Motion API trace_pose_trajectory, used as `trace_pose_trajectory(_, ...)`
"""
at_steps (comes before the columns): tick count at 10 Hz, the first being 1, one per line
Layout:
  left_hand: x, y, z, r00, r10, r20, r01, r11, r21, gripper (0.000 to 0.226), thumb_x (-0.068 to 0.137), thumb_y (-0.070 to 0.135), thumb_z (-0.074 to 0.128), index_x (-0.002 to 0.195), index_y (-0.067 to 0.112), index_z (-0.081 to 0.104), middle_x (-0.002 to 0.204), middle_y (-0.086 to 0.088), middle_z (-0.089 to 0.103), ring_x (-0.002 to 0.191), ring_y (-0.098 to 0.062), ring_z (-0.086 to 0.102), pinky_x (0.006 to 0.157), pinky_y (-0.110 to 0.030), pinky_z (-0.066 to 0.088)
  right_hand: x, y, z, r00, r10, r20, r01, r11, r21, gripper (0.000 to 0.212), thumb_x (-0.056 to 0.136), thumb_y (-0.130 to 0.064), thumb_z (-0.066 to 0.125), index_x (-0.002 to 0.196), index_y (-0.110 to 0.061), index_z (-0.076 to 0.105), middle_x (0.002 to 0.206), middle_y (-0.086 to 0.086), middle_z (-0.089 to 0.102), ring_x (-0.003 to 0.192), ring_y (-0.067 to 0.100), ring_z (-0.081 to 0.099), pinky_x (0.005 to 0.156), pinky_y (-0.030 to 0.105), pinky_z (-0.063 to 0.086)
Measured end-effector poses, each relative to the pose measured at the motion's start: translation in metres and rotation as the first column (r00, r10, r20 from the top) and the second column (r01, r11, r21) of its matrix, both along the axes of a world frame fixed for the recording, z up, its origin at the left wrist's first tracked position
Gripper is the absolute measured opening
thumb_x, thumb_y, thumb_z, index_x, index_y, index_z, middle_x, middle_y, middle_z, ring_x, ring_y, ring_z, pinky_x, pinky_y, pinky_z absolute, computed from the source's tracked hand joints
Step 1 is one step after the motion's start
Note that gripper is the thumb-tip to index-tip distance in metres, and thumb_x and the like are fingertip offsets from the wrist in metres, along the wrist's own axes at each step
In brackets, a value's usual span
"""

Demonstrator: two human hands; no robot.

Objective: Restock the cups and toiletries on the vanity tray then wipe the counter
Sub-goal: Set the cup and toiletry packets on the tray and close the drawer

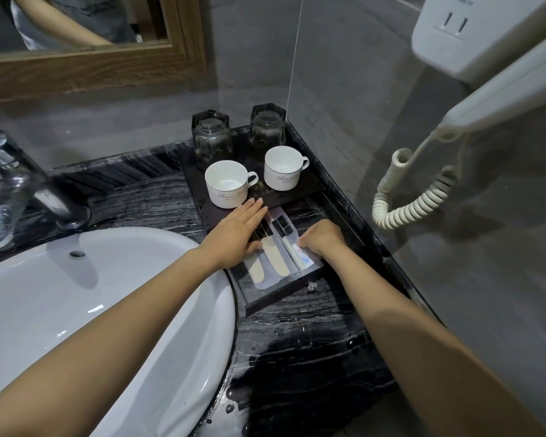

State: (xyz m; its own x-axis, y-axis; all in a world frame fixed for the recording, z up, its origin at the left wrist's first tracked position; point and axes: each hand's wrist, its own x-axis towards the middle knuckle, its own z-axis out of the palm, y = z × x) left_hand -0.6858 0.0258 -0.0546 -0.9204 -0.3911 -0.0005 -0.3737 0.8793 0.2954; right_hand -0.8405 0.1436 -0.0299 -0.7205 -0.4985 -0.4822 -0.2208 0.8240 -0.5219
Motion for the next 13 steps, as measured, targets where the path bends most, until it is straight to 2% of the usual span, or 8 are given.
trace_pose_trajectory(1,0.001,0.0,0.001,1.0,0.002,0.0,-0.002,1.0,0.006,0.074,0.091,0.031,0.054,0.148,0.014,0.01,0.159,-0.004,0.003,0.147,-0.017,-0.002,0.119,-0.031,0.002,0.0,-0.001,-0.003,1.0,-0.004,-0.025,0.004,1.0,-0.002,0.021,0.083,-0.01,0.063,0.1,-0.003,0.073,0.109,0.013,0.071,0.1,0.026,0.068,0.088,0.032,0.056)
trace_pose_trajectory(4,0.001,0.002,0.002,1.0,0.002,0.008,-0.002,1.0,0.0,0.076,0.09,0.03,0.055,0.148,0.014,0.009,0.159,-0.004,0.002,0.147,-0.017,-0.003,0.118,-0.03,0.002,-0.005,-0.003,-0.01,1.0,-0.022,-0.012,0.021,0.999,-0.039,0.024,0.085,-0.01,0.062,0.105,0.002,0.07,0.112,0.015,0.07,0.105,0.028,0.066,0.092,0.036,0.055)
trace_pose_trajectory(7,0.002,0.002,0.004,1.0,-0.001,0.015,0.001,1.0,0.011,0.075,0.09,0.03,0.055,0.148,0.014,0.01,0.159,-0.004,0.002,0.147,-0.017,-0.003,0.119,-0.031,0.003,0.0,-0.011,-0.014,0.994,-0.005,-0.109,0.001,0.999,-0.039,0.02,0.085,-0.012,0.057,0.096,-0.004,0.073,0.108,0.013,0.071,0.1,0.03,0.067,0.085,0.034,0.057)
trace_pose_trajectory(9,0.002,0.002,0.006,1.0,-0.004,0.018,0.003,1.0,0.016,0.075,0.09,0.03,0.055,0.148,0.014,0.01,0.159,-0.004,0.002,0.147,-0.018,-0.003,0.119,-0.031,0.002,-0.002,-0.01,-0.019,0.995,0.005,-0.098,-0.009,0.999,-0.037,0.018,0.086,-0.01,0.055,0.09,-0.004,0.072,0.108,0.015,0.071,0.099,0.03,0.067,0.075,0.027,0.049)
trace_pose_trajectory(10,0.002,0.003,0.006,1.0,-0.002,0.02,0.002,1.0,0.014,0.076,0.09,0.03,0.055,0.148,0.014,0.009,0.159,-0.004,0.002,0.147,-0.017,-0.003,0.118,-0.03,0.001,-0.002,-0.01,-0.02,0.992,0.02,-0.124,-0.023,1.0,-0.022,0.021,0.087,-0.008,0.054,0.097,-0.003,0.071,0.109,0.015,0.07,0.099,0.031,0.067,0.076,0.028,0.05)
trace_pose_trajectory(11,0.002,0.003,0.006,1.0,-0.002,0.023,0.002,1.0,0.013,0.076,0.09,0.03,0.056,0.148,0.014,0.01,0.159,-0.005,0.002,0.147,-0.018,-0.003,0.119,-0.032,0.003,-0.001,-0.011,-0.02,0.983,0.085,-0.161,-0.084,0.996,0.017,0.022,0.088,-0.011,0.054,0.102,-0.004,0.07,0.111,0.013,0.069,0.1,0.029,0.066,0.073,0.026,0.048)
trace_pose_trajectory(12,0.002,0.003,0.006,1.0,-0.003,0.026,0.002,1.0,0.01,0.076,0.09,0.03,0.056,0.148,0.014,0.01,0.159,-0.005,0.003,0.147,-0.018,-0.003,0.12,-0.032,0.004,0.003,-0.01,-0.019,0.945,0.214,-0.248,-0.2,0.976,0.082,0.023,0.089,-0.014,0.055,0.108,-0.005,0.065,0.117,0.013,0.066,0.106,0.03,0.062,0.081,0.03,0.05)
trace_pose_trajectory(13,0.002,0.003,0.006,1.0,-0.002,0.026,0.001,1.0,0.011,0.076,0.09,0.031,0.056,0.148,0.014,0.01,0.159,-0.004,0.003,0.147,-0.018,-0.003,0.12,-0.032,0.003,0.004,-0.005,-0.019,0.832,0.328,-0.448,-0.324,0.942,0.087,0.029,0.091,-0.017,0.057,0.117,-0.006,0.059,0.126,0.014,0.056,0.118,0.031,0.051,0.093,0.039,0.047)
